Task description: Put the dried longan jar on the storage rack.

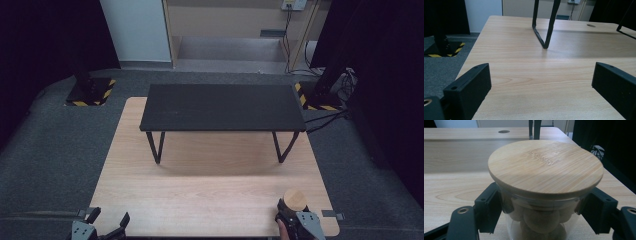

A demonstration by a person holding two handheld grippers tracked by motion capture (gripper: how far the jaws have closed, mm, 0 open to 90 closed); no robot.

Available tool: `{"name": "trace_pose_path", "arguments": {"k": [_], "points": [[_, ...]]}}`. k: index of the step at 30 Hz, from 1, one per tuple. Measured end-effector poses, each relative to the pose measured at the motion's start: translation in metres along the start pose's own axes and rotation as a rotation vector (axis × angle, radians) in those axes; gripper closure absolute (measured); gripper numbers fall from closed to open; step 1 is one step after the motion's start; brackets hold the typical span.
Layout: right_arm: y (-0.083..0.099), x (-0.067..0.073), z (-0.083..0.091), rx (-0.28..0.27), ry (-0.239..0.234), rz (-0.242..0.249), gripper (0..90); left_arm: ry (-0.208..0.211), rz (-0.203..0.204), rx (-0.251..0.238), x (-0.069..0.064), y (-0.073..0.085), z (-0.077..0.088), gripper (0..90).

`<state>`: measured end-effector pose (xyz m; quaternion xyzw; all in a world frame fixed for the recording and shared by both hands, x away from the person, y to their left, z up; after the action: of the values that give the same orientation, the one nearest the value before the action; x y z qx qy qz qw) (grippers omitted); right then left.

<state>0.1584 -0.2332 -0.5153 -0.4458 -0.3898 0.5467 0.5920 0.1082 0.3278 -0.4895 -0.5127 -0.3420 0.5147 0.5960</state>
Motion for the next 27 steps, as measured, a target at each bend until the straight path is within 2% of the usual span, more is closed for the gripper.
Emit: {"name": "trace_pose_path", "arguments": {"k": [5, 10, 15, 16, 18, 19, 20, 24, 25, 27], "points": [[0.000, 0.000, 0.008, -0.009, -0.003, -0.019, 25.7, -0.003, 0.005, -0.006, 0.001, -0.001, 0.001, 1.1], [-0.014, -0.004, 0.020, -0.022, -0.032, -0.027, 25.7, 0.003, 0.001, -0.002, 0.001, -0.003, 0.001, 1.2], [-0.038, -0.004, 0.026, -0.037, -0.081, -0.021, 25.8, 0.008, -0.004, -0.002, -0.002, -0.004, 0.000, 1.2], [-0.050, -0.002, 0.028, -0.037, -0.099, -0.010, 25.8, 0.010, -0.005, -0.003, -0.002, -0.004, 0.000, 1.2], [-0.055, -0.002, 0.029, -0.038, -0.113, -0.010, 25.8, 0.010, -0.006, -0.003, -0.003, -0.004, 0.001, 1.3], [-0.065, 0.000, 0.030, -0.040, -0.130, -0.010, 25.8, 0.010, -0.004, -0.005, -0.004, -0.004, 0.001, 1.3], [-0.065, 0.000, 0.030, -0.040, -0.130, -0.010, 25.8, 0.010, -0.003, -0.006, -0.004, -0.004, 0.002, 1.3], [-0.083, 0.002, 0.031, -0.050, -0.159, -0.008, 25.8, 0.012, -0.004, -0.003, -0.004, -0.005, 0.003, 1.4], [-0.093, 0.002, 0.030, -0.055, -0.172, -0.011, 25.8, 0.014, -0.004, -0.003, -0.004, -0.005, 0.003, 1.4], [-0.098, 0.002, 0.029, -0.056, -0.178, -0.011, 25.8, 0.016, -0.004, -0.004, -0.004, -0.005, 0.004, 1.5]]}}
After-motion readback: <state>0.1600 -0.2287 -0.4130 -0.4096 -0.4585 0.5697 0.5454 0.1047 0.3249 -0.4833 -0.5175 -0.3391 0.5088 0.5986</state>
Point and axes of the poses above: each handheld gripper's, and its own axes: z roughly backward along the jaws, y roughly out of its underside, x roughly to its left, the point moved 6 cm from there along -z, roughly forward along the jaws, and after that the axes turned 4 degrees about y, right-handed, at the moved point
